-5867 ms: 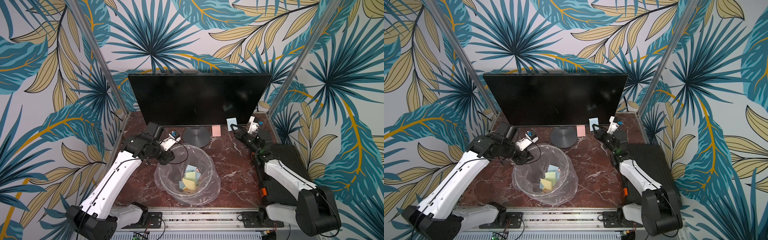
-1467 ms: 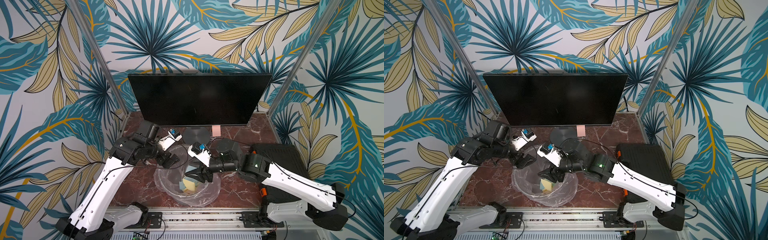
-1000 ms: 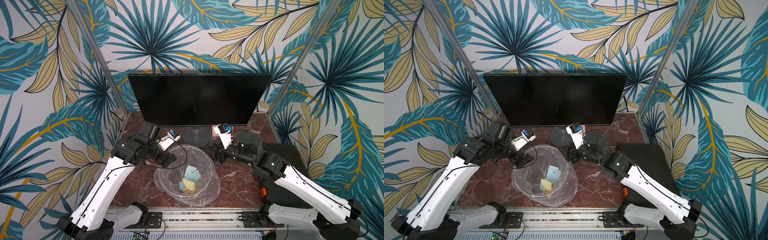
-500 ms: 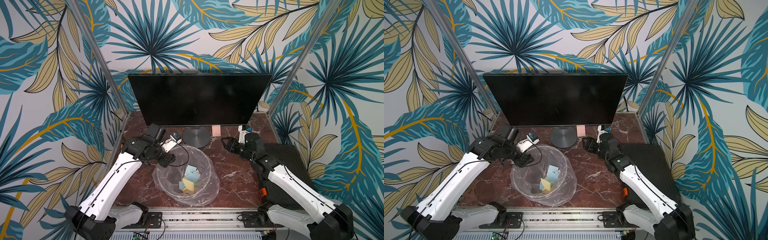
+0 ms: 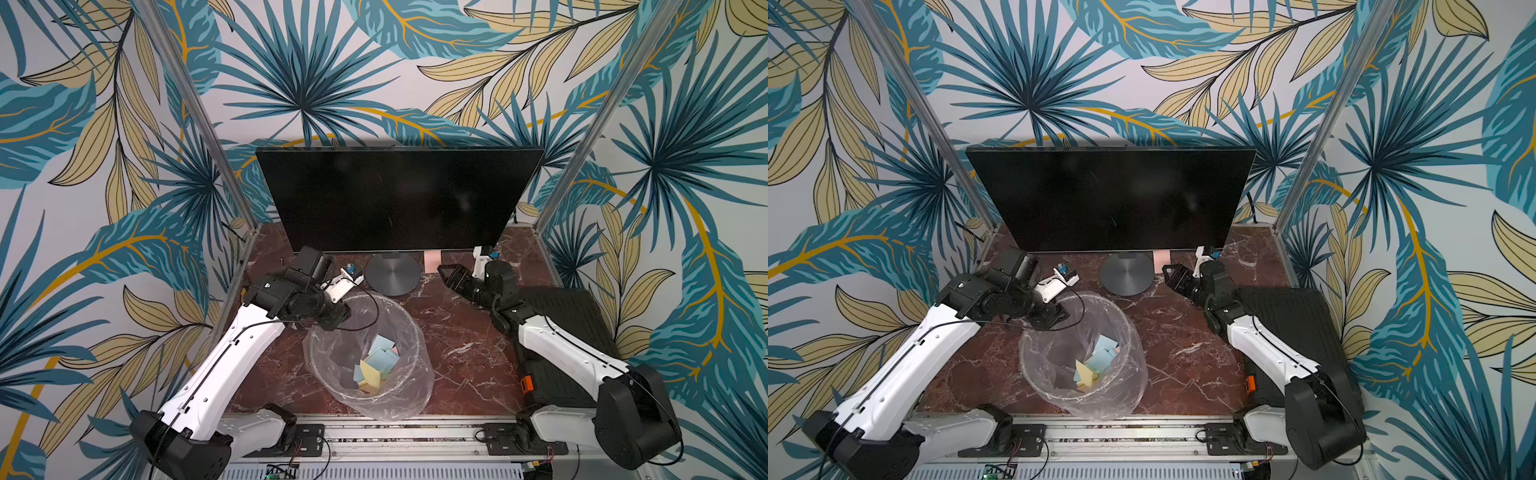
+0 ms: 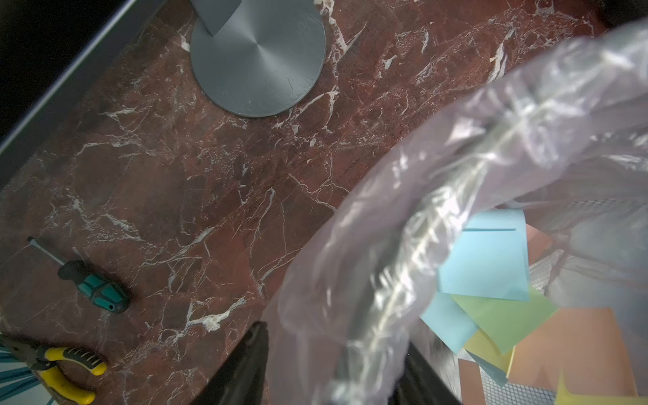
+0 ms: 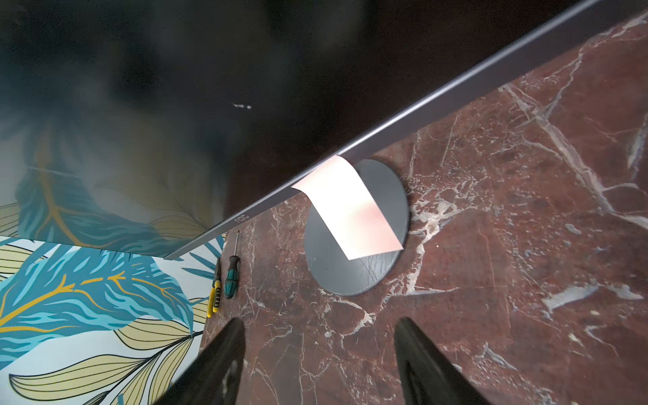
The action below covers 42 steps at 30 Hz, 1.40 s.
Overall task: Remove the sticky note from the monitor
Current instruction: Tear off the sticky note from the monitor.
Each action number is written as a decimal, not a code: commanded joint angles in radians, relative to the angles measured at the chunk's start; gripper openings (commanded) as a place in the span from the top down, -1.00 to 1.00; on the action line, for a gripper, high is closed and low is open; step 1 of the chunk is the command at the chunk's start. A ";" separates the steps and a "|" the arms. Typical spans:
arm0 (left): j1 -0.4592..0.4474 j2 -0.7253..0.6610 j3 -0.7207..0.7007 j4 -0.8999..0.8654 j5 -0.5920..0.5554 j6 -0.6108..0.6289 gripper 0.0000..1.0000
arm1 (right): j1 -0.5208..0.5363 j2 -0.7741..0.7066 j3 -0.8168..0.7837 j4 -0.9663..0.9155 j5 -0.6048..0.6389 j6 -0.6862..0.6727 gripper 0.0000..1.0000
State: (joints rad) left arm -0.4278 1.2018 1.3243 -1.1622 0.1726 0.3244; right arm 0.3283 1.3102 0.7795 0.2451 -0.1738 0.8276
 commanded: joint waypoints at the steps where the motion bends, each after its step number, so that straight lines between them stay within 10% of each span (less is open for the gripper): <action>1: 0.000 0.010 -0.021 0.003 0.005 -0.007 -0.09 | -0.021 0.030 -0.012 0.083 -0.041 0.001 -0.40; 28: 0.001 0.014 -0.017 0.004 -0.001 -0.007 -0.14 | -0.057 0.331 0.054 0.315 -0.180 -0.109 -0.30; 42: 0.001 0.020 -0.014 0.003 -0.002 -0.007 -0.14 | -0.057 0.314 0.029 0.334 -0.167 -0.128 0.34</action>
State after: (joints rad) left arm -0.4278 1.2037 1.3243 -1.1557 0.1715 0.3210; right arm 0.2745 1.6512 0.8207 0.5613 -0.3435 0.7200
